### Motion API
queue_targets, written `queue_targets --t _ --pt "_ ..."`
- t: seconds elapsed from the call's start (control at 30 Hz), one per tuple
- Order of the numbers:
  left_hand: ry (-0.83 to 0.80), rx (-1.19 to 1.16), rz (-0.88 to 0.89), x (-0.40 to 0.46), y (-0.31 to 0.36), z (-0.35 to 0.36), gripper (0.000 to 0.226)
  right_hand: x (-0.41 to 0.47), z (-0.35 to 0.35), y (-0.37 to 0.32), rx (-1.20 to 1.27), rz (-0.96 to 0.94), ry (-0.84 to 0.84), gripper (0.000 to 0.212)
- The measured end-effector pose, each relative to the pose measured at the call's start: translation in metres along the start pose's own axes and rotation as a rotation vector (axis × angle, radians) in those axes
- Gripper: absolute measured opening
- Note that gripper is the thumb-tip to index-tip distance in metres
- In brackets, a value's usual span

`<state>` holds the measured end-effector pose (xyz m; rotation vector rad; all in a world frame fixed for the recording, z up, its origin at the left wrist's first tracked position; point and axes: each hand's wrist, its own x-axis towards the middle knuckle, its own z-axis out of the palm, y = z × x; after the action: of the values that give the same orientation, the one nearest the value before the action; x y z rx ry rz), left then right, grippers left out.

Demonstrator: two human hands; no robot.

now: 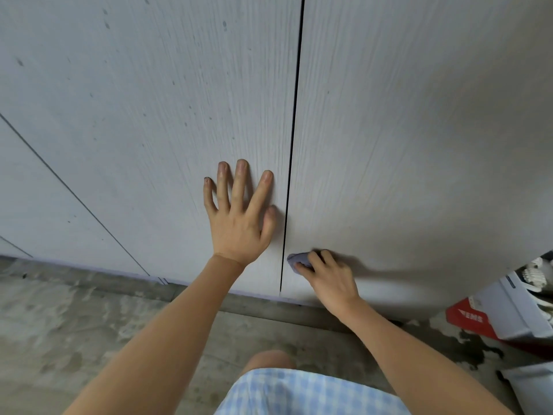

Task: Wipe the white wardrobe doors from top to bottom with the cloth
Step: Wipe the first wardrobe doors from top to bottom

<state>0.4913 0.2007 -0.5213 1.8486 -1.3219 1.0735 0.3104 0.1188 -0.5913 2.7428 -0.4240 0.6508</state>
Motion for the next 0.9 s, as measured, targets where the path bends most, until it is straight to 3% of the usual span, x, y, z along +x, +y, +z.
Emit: queue_targets --t 0.13,0.33,0.43,0.57,0.63,0.7,0.9 --pt "-0.001 0.005 0.013 -0.002 -0.002 0.002 0.071 0.001 -0.009 0.001 0.064 0.095 0.077 0.052" --pt "0.033 0.001 -0.023 -0.006 0.003 0.008 0.071 0.025 -0.067 0.035 0.065 0.26 0.576 0.035" --pt "0.018 -0.03 -0.077 -0.007 0.01 0.007 0.071 0.016 -0.063 0.045 -0.015 0.235 0.54 0.043" --pt "0.001 -0.037 -0.108 -0.006 0.017 0.006 0.067 -0.031 -0.032 0.046 -0.095 0.054 0.177 0.051" --pt "-0.008 -0.039 -0.122 -0.006 0.018 0.004 0.066 -0.046 -0.032 0.053 -0.08 0.097 0.076 0.05" --pt "-0.014 -0.05 -0.143 -0.006 0.022 0.002 0.065 -0.051 -0.043 0.064 -0.069 0.166 0.126 0.043" --pt "-0.025 -0.109 -0.333 0.001 0.048 0.004 0.067 -0.032 -0.102 0.115 -0.089 0.209 0.521 0.02"
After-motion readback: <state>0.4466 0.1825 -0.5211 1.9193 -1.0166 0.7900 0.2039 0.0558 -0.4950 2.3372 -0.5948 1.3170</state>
